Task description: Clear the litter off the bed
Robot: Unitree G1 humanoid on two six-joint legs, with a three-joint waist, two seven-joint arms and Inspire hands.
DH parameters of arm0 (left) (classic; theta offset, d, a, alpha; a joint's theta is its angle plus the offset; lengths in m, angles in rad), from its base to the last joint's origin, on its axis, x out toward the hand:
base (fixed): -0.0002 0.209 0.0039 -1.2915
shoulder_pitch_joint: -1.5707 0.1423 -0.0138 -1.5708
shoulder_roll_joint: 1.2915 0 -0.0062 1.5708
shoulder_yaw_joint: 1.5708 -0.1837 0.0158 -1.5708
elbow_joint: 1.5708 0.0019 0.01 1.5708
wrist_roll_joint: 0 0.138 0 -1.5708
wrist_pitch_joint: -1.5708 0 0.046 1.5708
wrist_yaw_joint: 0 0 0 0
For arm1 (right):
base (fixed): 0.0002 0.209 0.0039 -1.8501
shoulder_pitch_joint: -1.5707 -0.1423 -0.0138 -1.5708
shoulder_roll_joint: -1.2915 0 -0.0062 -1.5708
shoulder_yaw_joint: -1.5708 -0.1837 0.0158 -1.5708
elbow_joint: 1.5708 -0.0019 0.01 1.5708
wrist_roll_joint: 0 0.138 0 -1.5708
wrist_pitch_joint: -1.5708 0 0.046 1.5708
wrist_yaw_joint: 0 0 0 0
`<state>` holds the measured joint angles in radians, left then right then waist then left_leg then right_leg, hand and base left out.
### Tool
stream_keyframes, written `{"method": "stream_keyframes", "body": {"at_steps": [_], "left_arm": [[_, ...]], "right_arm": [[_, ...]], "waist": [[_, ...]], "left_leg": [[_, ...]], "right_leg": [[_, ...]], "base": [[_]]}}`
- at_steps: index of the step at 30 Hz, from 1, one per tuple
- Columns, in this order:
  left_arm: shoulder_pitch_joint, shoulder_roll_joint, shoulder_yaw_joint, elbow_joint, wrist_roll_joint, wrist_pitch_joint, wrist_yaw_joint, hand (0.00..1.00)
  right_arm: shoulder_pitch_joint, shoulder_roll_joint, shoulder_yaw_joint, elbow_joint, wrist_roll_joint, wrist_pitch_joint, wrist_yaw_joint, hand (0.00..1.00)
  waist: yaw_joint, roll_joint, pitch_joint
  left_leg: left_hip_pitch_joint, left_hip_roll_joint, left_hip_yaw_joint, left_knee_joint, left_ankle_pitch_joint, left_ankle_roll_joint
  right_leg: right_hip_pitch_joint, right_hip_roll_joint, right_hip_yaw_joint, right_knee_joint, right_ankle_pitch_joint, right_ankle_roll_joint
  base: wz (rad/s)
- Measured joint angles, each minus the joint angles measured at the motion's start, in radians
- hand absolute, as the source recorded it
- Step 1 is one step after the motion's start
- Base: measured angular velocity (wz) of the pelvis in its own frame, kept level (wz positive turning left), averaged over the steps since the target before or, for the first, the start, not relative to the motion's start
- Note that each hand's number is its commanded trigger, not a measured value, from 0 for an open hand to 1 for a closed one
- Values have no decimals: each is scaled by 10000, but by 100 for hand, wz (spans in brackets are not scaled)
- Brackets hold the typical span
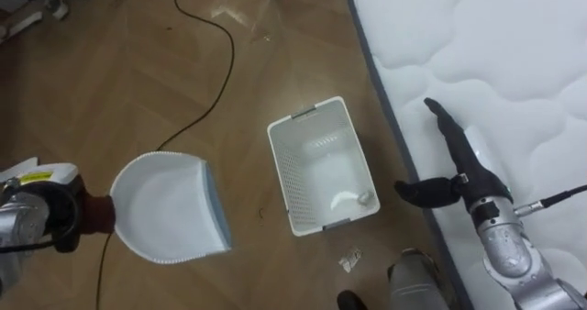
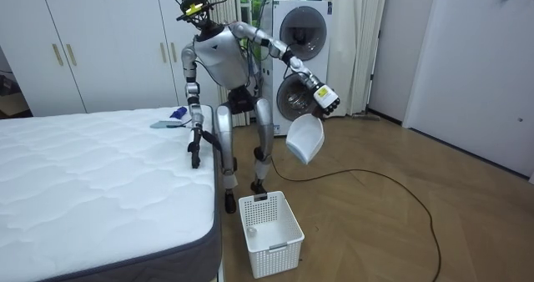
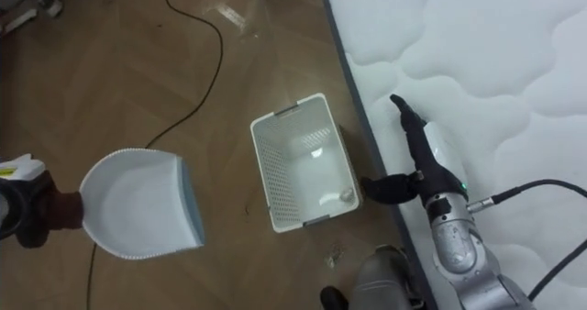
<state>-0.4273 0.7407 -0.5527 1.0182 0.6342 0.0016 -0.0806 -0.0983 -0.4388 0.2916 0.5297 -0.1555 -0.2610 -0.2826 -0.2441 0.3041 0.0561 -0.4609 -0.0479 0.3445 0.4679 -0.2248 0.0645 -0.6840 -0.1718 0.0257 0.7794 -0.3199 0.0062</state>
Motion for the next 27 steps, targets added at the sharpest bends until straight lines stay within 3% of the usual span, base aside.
{"method": "stream_keyframes", "body": {"at_steps": [6, 9, 12, 16, 18, 20, 22, 24, 26, 27], "left_arm": [[-31, -1, -18, -15, -97, -1, 112, 100], [-166, -2, -18, 5, -452, -9, 379, 100], [-245, -116, -15, 6, -816, -38, 744, 100], [-33, -309, 168, -530, -1635, -178, 1000, 100], [43, -325, 281, -935, -1960, -349, 1132, 100], [320, -389, 516, -1651, -2469, -578, 1419, 100], [725, -633, 868, -2189, -2565, -743, 1602, 100], [1373, -797, 1307, -2821, -2969, -986, 1663, 100], [2003, -918, 2025, -3392, -3071, -1296, 1717, 100], [2100, -987, 2199, -3473, -3067, -1307, 1751, 100]], "right_arm": [[23, 3, 28, 5, -1, -78, 21, 0], [37, 2, 29, 30, 16, -151, 11, 0], [111, -10, 20, 42, 420, -296, 0, 0], [279, 14, 11, 307, 486, -542, -81, 0], [381, 48, 14, 481, 575, -618, -106, 0], [587, 61, -1, 501, 635, -636, -206, 0], [825, 65, -6, 631, 695, -637, -257, 0], [1052, 111, 4, 685, 778, -618, -284, 0], [1192, 320, 1, 745, 778, -395, -349, 0], [1220, 373, -10, 805, 780, -334, -349, 0]], "waist": [[-83, -113, 53], [-162, -197, 118], [-175, -236, 123], [-1, -542, 103], [77, -717, 51], [78, -797, 18], [356, -1006, -8], [841, -1130, -66], [1258, -1511, -226], [1306, -1585, -257]], "left_leg": [[-30, 12, -32, 72, -18, 7], [-99, 25, -152, 161, -28, 11], [-159, 59, -215, 180, -28, 11], [-33, 40, -233, 157, -28, 10], [12, 68, -287, 165, -28, 10], [74, 94, -675, 165, -35, -3], [363, 53, -971, 138, -96, -102], [630, 98, -1504, 153, -240, -270], [820, 31, -2270, 121, -326, -382], [870, 18, -2434, 124, -364, -444]], "right_leg": [[15, 10, -21, -3, 0, 0], [48, 9, -72, -19, 0, 0], [94, 34, -104, -116, 2, -1], [164, 76, 17, -125, 2, 0], [276, 119, -15, -195, 3, 0], [552, 256, -54, -476, 67, 10], [790, 426, 134, -618, 101, 45], [1116, 817, 445, -1040, 317, 26], [1240, 1108, 832, -1246, 489, 27], [1295, 1146, 867, -1266, 499, 30]], "base": [[1], [10], [5], [-6], [5], [6], [-40], [-85], [-75], [-37]]}}
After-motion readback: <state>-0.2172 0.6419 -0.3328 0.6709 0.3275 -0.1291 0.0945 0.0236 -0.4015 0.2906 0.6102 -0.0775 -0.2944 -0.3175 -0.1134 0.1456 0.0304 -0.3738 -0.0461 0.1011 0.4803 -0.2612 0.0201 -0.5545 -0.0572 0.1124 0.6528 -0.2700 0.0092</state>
